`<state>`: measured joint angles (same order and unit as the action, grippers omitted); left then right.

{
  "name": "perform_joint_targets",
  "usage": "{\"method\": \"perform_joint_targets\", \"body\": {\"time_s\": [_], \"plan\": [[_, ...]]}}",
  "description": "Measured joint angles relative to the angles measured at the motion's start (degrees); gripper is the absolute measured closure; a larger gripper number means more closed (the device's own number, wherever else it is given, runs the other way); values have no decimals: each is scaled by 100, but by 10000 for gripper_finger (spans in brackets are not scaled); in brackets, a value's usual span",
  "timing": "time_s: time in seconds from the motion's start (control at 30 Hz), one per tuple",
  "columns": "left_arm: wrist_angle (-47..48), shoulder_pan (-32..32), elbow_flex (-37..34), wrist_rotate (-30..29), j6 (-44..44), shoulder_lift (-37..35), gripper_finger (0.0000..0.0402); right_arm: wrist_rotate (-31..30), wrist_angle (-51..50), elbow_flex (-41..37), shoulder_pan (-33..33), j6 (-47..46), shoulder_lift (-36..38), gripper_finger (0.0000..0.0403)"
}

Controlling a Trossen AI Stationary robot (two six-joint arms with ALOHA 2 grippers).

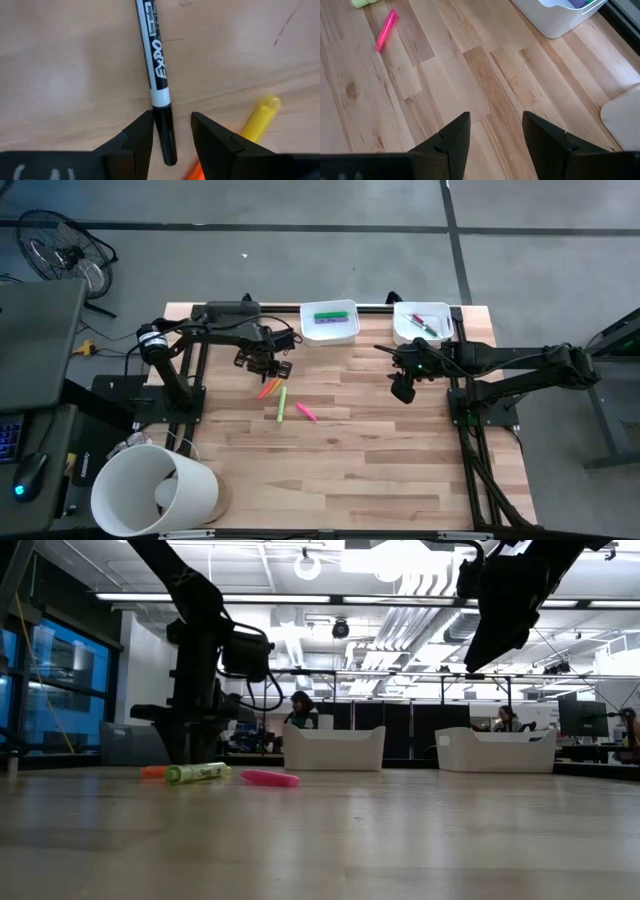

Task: Pick & Place Markers
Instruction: Put the black marker pen into the right white bin

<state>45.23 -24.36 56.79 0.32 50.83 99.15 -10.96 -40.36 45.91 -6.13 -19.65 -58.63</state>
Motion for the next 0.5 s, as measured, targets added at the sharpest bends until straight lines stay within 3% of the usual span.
{"method": "perform_joint_targets", "body": {"time_s": [0.3, 0.5], "plan": [[-13, 0, -4, -46, -103, 23, 272, 0, 132, 0, 2, -4, 0, 233], [-30, 0, -6, 50, -126, 27, 317, 0, 146, 0, 0, 5, 0, 233]]}}
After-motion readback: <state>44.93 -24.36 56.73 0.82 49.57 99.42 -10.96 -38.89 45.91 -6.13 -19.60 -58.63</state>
